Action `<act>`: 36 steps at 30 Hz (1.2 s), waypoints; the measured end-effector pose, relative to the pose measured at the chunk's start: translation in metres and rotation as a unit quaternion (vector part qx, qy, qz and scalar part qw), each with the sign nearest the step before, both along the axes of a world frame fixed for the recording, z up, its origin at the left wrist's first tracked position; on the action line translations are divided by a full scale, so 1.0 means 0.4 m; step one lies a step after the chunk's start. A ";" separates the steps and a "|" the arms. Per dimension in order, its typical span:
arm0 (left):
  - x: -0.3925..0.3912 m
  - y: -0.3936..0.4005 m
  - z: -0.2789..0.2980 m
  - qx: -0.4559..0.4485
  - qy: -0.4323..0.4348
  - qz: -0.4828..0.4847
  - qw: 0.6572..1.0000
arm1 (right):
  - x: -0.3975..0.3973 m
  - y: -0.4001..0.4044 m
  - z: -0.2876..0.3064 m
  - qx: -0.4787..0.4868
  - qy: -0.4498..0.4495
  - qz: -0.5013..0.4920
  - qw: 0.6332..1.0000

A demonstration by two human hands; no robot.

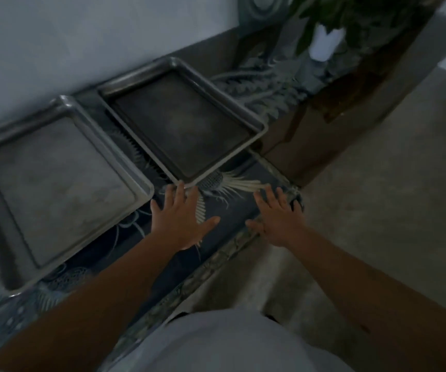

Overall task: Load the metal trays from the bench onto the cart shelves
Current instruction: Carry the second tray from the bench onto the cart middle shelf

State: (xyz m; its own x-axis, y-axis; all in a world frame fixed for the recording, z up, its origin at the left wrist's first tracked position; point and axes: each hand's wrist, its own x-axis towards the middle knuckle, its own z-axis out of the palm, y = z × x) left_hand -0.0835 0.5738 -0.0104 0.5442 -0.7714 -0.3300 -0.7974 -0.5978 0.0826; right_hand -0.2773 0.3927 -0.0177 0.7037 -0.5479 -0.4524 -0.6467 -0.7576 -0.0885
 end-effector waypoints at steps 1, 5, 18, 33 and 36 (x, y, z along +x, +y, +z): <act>-0.007 -0.013 0.003 -0.002 -0.001 0.026 1.000 | 0.010 -0.046 0.006 0.005 -0.003 0.016 1.000; -0.019 -0.061 0.024 0.007 0.000 0.116 0.993 | 0.064 -0.214 0.035 -0.007 -0.022 0.080 0.997; 0.147 -0.215 -0.040 -0.025 0.060 0.311 0.948 | 0.369 -0.565 0.026 -0.013 0.019 0.177 0.984; 0.283 -0.366 -0.135 -0.126 0.171 0.525 0.824 | 0.704 -0.907 -0.050 0.052 0.019 0.181 0.982; 0.326 -0.379 -0.146 -0.148 0.173 0.547 0.806 | 0.762 -0.945 -0.070 0.108 -0.019 0.148 0.983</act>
State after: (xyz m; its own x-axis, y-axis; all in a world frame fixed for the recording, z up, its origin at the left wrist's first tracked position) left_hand 0.0469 0.4223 -0.0687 0.8665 0.0346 -0.4981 0.2947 -0.8407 0.4543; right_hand 0.0273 0.0149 -0.0457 0.8362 -0.2110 -0.5062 -0.3942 -0.8730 -0.2872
